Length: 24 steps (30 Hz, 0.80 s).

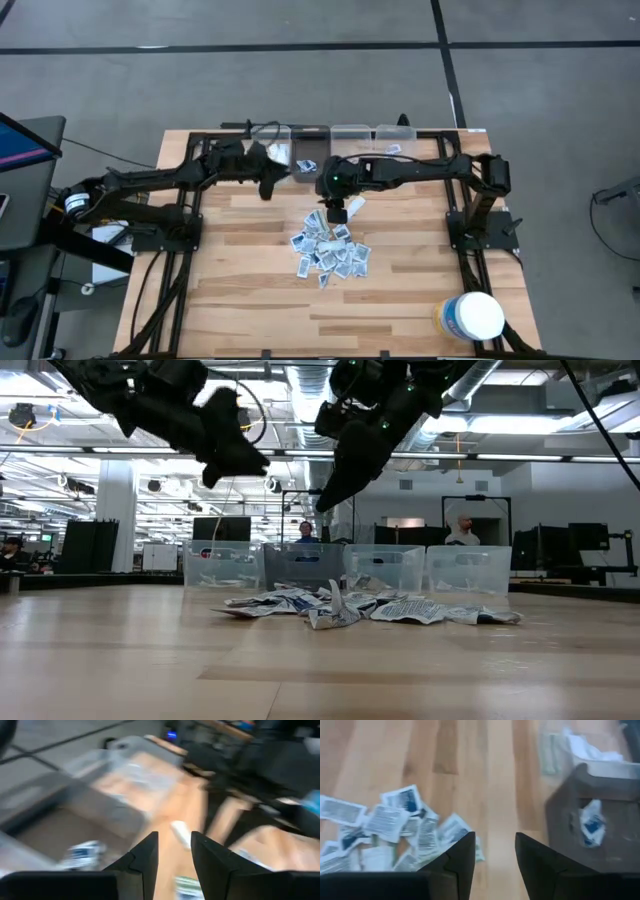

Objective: Pick & Place First Aid Supplies
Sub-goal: Put the bandage into the left transparent bin

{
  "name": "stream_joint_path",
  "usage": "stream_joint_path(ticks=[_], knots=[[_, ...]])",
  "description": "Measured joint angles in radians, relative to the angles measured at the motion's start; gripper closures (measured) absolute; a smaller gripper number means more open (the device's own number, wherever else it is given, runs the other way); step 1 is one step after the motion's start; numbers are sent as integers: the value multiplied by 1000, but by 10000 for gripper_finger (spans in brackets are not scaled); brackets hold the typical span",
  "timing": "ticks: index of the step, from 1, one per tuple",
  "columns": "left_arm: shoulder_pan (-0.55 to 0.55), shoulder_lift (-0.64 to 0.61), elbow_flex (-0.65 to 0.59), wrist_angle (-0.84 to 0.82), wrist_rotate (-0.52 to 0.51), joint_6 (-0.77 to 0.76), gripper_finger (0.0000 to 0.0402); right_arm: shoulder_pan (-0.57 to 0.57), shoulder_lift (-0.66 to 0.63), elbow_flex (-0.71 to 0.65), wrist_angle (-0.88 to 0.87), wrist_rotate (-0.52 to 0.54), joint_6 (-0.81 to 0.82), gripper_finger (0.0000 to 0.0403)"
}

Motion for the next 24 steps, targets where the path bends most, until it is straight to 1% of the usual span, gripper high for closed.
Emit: stream_joint_path(ticks=[2,7,10,12,15,20,24], knots=[[-50,-11,0,0,20,-9,288,24,0,0,-1,-13,1,269],[-192,-24,0,-1,22,-42,291,98,12,1,2,-16,1,274],[-274,-23,0,0,19,-71,291,135,29,-2,-6,11,45,278],[-329,-20,0,-1,10,-86,291,154,50,3,24,29,81,280],[-399,-20,0,5,-3,-88,291,172,85,0,8,58,129,283],[-484,-20,0,9,-57,-89,291,189,133,0,4,66,159,284],[-511,-20,0,9,-69,-89,291,194,165,-1,-4,67,168,284]])
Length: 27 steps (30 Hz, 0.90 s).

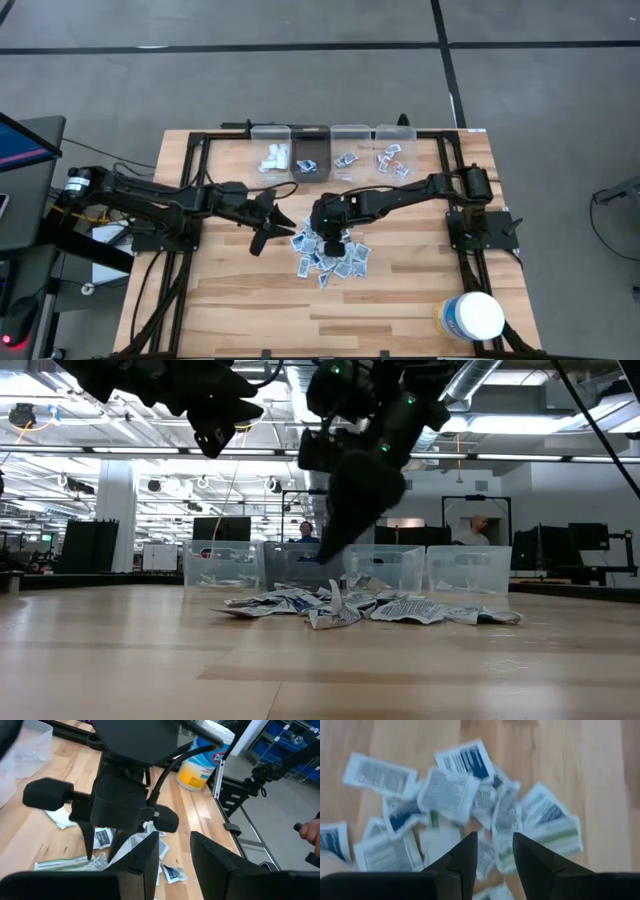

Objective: Pick & Place First Aid Supplies
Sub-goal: Put the bandage into the left transparent bin

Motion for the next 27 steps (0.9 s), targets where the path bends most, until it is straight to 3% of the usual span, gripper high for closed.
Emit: stream_joint_path(ticks=[23,27], knots=[[-7,0,0,-5,0,0,291,-12,79,2,-54,3,9,285],[-7,0,0,-5,0,1,291,-23,77,2,-57,4,31,300]])
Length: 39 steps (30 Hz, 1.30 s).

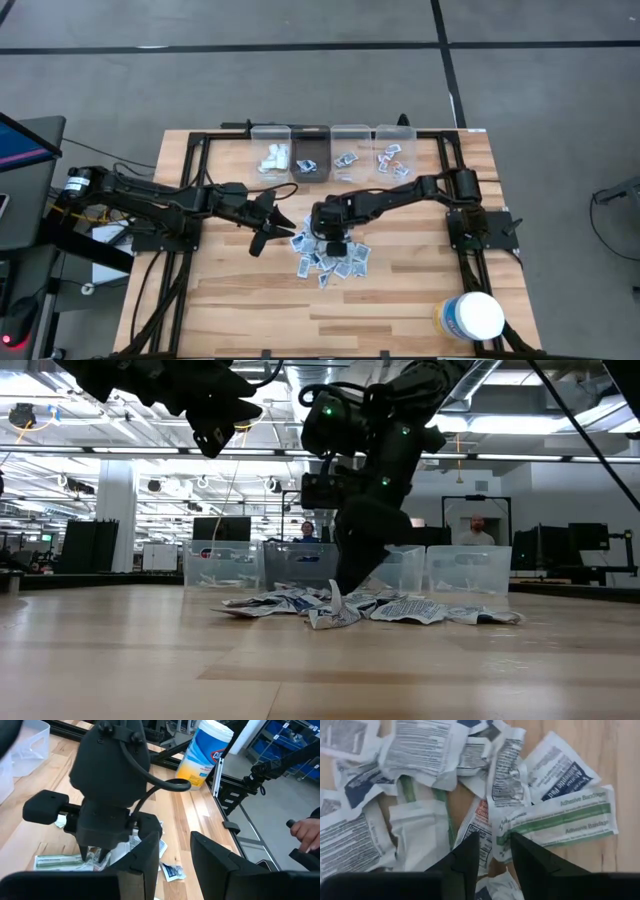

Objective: Pick & Place First Aid Supplies
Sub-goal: Put the bandage into the left transparent bin

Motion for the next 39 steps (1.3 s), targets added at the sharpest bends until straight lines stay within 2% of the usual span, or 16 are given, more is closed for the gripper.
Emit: stream_joint_path(ticks=[8,21,34,39], knots=[[0,0,0,0,0,0,291,-25,-4,1,-23,2,97,395],[0,0,0,0,0,0,291,-8,-60,95,-95,-8,85,401],[0,21,0,-17,0,0,291,-2,-280,117,-82,-9,56,402],[0,32,1,-17,1,0,291,-1,-323,117,-85,-9,55,402]])
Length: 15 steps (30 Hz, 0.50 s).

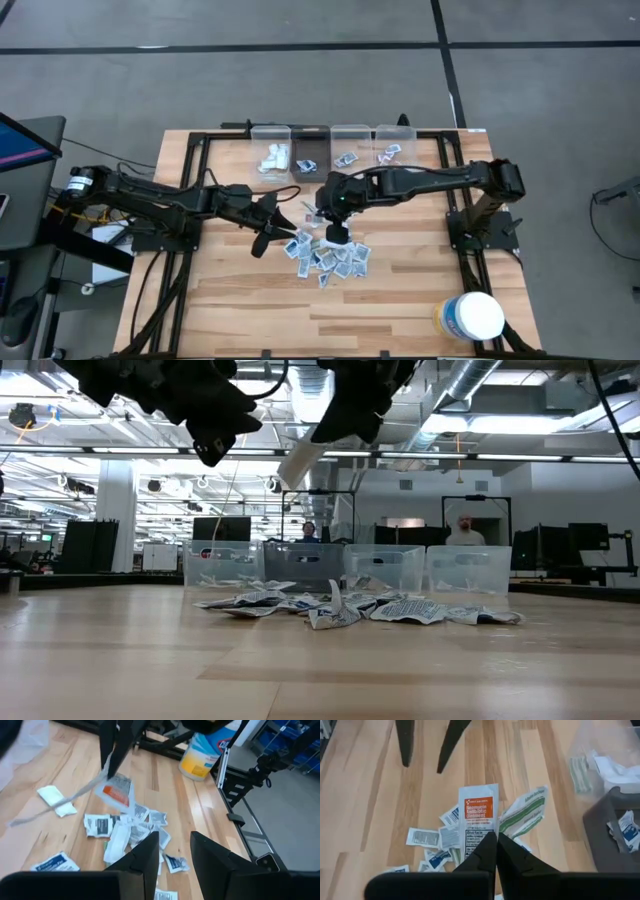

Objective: Pick & Place First Aid Supplies
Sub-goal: Put the bandage into the left transparent bin

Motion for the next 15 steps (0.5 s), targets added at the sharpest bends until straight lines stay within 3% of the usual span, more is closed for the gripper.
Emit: stream_joint_path(ticks=[6,15], knots=[[0,0,0,-1,0,0,291,-1,36,0,-59,0,-1,402],[-16,0,0,-6,0,-4,291,10,245,-3,-107,-1,5,402]])
